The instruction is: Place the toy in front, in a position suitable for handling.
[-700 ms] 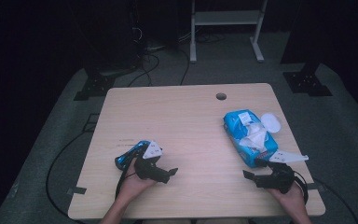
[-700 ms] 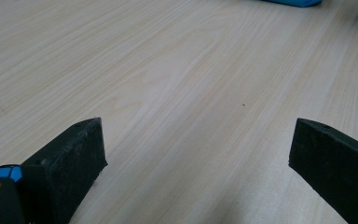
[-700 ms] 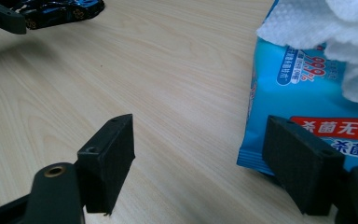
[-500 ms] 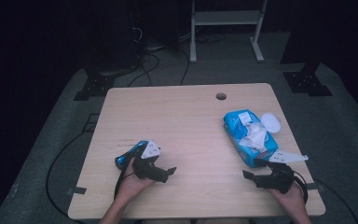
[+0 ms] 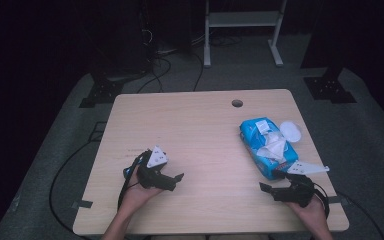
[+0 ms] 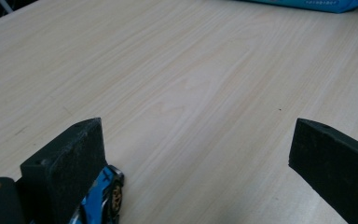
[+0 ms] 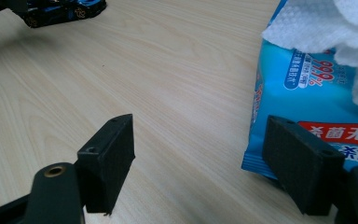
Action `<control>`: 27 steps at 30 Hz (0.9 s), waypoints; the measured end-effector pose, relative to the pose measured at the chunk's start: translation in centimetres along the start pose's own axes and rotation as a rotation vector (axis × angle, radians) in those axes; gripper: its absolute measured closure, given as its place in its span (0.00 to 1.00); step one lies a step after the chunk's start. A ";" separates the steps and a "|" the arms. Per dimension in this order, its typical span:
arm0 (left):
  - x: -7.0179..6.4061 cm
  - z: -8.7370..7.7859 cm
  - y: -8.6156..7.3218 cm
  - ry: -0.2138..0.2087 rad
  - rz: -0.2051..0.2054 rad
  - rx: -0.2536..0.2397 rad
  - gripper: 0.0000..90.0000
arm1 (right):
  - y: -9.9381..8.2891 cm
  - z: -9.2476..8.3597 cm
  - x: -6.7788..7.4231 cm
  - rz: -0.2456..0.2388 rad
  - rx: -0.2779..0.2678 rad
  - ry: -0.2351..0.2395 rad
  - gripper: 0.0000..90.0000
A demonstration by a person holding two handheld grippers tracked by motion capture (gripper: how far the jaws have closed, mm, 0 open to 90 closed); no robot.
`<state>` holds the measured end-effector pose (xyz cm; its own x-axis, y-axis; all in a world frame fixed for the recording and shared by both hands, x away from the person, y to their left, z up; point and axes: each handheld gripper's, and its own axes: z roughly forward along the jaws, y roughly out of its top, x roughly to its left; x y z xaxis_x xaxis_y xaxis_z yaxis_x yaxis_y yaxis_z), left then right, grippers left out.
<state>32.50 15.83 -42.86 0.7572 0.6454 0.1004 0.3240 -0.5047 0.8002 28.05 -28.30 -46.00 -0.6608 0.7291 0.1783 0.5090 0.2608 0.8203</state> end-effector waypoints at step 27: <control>6.0 -3.2 -2.1 0.133 -0.079 0.006 0.04 | 0.1 0.3 0.5 -0.017 0.011 0.011 0.27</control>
<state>34.53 22.58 -42.03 0.6473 0.7534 0.1154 0.3835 -0.4528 0.8049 27.97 -27.72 -45.95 -0.6757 0.7173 0.1702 0.5036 0.2805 0.8171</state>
